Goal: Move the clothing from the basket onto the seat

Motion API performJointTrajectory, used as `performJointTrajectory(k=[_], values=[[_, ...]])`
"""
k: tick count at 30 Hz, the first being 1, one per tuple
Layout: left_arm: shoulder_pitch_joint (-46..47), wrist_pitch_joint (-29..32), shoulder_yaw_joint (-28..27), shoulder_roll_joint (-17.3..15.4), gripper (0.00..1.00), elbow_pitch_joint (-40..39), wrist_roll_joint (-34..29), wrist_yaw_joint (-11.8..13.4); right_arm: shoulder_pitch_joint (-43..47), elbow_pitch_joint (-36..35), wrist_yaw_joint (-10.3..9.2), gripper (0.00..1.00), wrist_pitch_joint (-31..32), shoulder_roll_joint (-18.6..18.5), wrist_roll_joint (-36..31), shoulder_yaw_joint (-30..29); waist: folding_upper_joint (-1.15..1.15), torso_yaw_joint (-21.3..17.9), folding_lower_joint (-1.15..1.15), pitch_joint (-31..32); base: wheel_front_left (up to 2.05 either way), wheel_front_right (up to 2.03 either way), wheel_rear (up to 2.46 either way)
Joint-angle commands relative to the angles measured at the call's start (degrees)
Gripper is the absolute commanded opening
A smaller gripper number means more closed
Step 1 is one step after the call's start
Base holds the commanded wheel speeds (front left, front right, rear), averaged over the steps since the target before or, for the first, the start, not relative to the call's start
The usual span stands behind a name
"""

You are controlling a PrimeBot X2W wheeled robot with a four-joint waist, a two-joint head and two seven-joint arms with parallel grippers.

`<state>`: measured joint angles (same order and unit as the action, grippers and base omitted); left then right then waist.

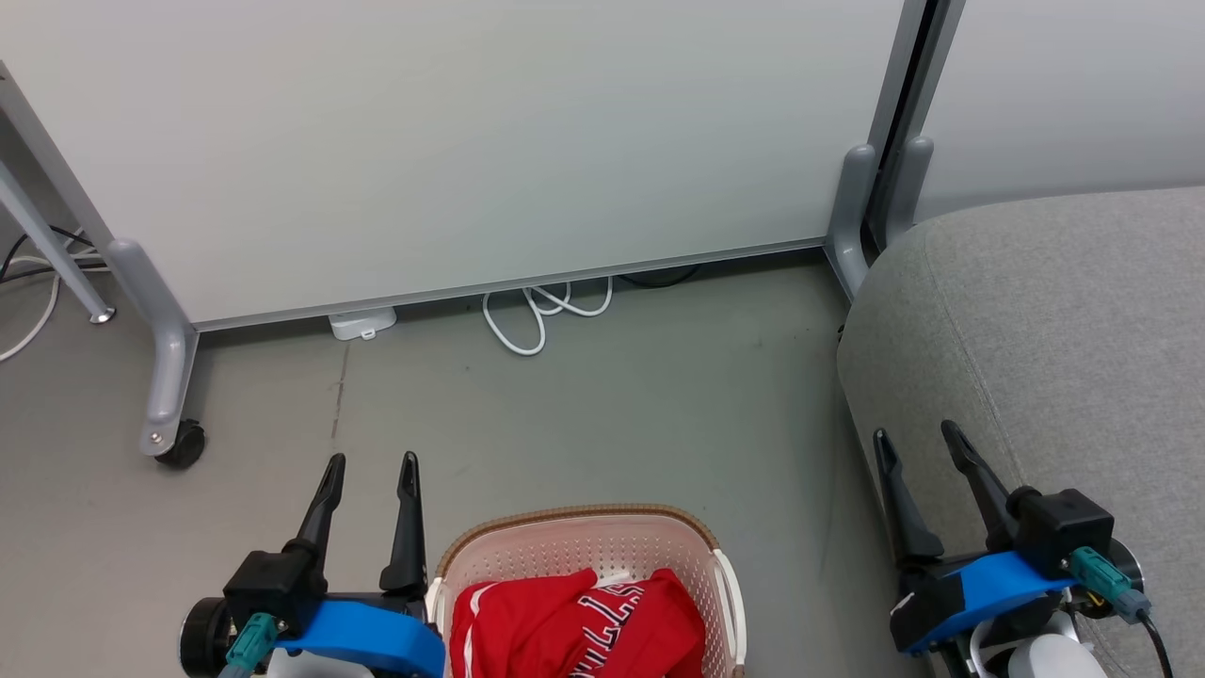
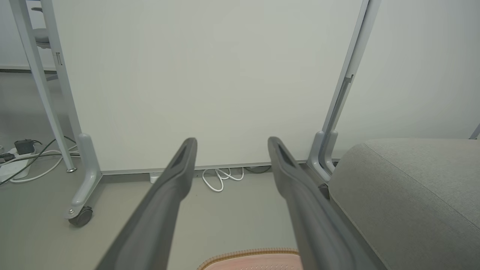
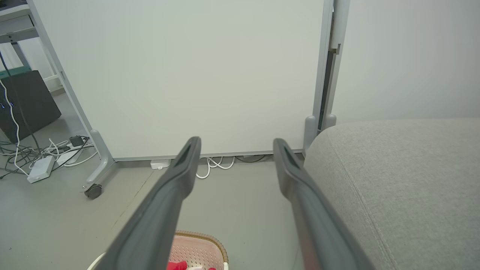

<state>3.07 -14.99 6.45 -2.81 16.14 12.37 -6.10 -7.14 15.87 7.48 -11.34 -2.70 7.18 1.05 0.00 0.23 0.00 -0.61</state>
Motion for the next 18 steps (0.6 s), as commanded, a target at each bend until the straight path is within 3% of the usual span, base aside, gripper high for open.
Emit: performJointTrajectory(k=[1,12,18], values=[[-0.08,-0.3,0.15,-0.13,1.0,-0.06,-0.02,0.0,-0.66,0.03,0.03,1.0,-0.24,-0.33,0.09,0.0,0.0,0.01,0.0,-0.08,0.0,0.0,0.0],[0.24,-0.29,0.25,-0.13,1.0,0.38,0.16,-0.07,-1.03,-0.36,0.03,1.0,-0.1,-0.32,0.52,0.27,0.0,-0.04,0.0,-1.05,0.0,0.0,0.0],[2.73,-0.24,1.47,-0.67,1.0,4.09,-0.29,-0.46,-3.56,-2.02,0.03,1.0,0.23,-0.31,0.37,1.87,0.0,-1.83,0.0,-6.01,0.0,0.0,0.0]])
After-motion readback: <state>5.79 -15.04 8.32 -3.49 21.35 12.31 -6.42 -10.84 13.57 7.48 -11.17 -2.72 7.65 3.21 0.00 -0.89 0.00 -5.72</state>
